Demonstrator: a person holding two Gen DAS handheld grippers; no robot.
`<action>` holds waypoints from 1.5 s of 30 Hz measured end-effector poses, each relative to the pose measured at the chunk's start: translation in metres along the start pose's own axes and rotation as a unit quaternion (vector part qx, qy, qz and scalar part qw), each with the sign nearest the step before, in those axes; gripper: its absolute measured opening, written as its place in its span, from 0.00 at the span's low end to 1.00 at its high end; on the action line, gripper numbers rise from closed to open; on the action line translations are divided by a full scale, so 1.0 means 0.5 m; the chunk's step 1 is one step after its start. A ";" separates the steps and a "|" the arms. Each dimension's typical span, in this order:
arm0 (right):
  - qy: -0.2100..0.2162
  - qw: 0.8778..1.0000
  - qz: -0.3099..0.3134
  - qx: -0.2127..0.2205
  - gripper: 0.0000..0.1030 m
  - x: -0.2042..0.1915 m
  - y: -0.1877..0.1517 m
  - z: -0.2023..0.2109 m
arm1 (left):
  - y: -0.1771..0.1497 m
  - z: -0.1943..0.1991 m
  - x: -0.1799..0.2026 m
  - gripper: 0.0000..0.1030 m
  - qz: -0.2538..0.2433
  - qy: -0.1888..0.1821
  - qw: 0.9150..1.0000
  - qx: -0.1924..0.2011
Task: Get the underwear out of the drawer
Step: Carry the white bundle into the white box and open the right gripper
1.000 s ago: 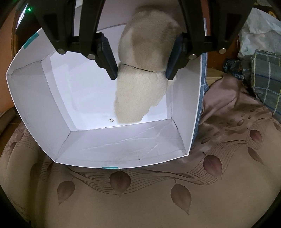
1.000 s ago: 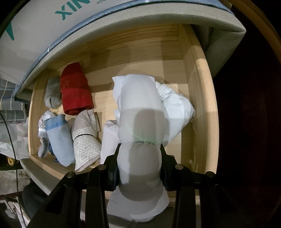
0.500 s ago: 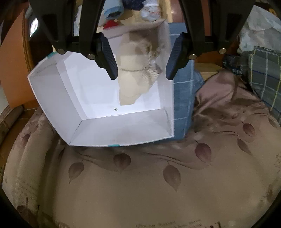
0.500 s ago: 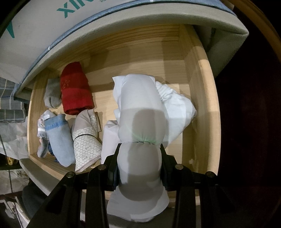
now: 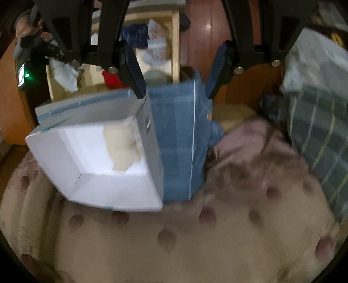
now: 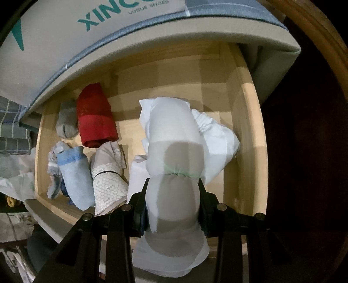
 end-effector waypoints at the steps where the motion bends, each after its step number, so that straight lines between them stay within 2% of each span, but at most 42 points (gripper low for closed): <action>1: -0.001 1.000 0.000 0.003 0.33 0.001 0.000 0.002 | -0.019 -0.013 -0.006 0.57 0.010 -0.002 1.000 -0.009; 4: 0.000 1.000 0.002 0.003 0.32 -0.001 0.001 0.004 | -0.084 -0.059 -0.022 0.57 0.051 -0.006 0.998 -0.027; 11: -0.016 1.000 0.017 0.017 0.31 -0.013 0.005 0.015 | -0.168 -0.116 -0.011 0.57 0.117 -0.017 0.993 -0.027; 17: -0.019 0.998 0.037 0.041 0.31 -0.033 0.010 0.039 | -0.212 -0.167 0.036 0.57 0.113 -0.005 0.993 -0.039; 21: -0.015 0.998 0.056 0.036 0.31 -0.056 0.008 0.057 | -0.247 -0.203 0.064 0.57 0.103 0.004 0.993 -0.055; 23: -0.012 0.997 0.061 0.035 0.31 -0.063 0.006 0.065 | -0.250 -0.208 0.070 0.57 0.097 0.002 0.993 -0.063; 26: -0.001 0.998 0.062 0.027 0.31 -0.072 0.000 0.079 | -0.247 -0.196 0.067 0.57 0.105 0.005 0.994 -0.033; 33: 0.018 0.997 0.067 0.026 0.31 -0.081 -0.031 0.121 | -0.241 -0.196 0.061 0.57 0.111 0.008 0.994 -0.023; 41: 0.019 0.993 0.093 0.068 0.31 -0.094 -0.046 0.229 | -0.237 -0.190 0.074 0.57 0.089 0.026 0.996 -0.012; 45: 0.026 0.989 0.099 0.110 0.31 -0.109 -0.023 0.308 | -0.238 -0.190 0.074 0.57 0.091 0.027 0.995 -0.011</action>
Point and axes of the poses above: each gripper's, at about its wrist camera, not at the fingertips, and z roughly against the way its jaws point, x to its right, y to its top, the point moved 8 cm from there along -z, roughly the way its jaws point, and after that the axes turned 4 degrees about -x, right-handed, at the moved point
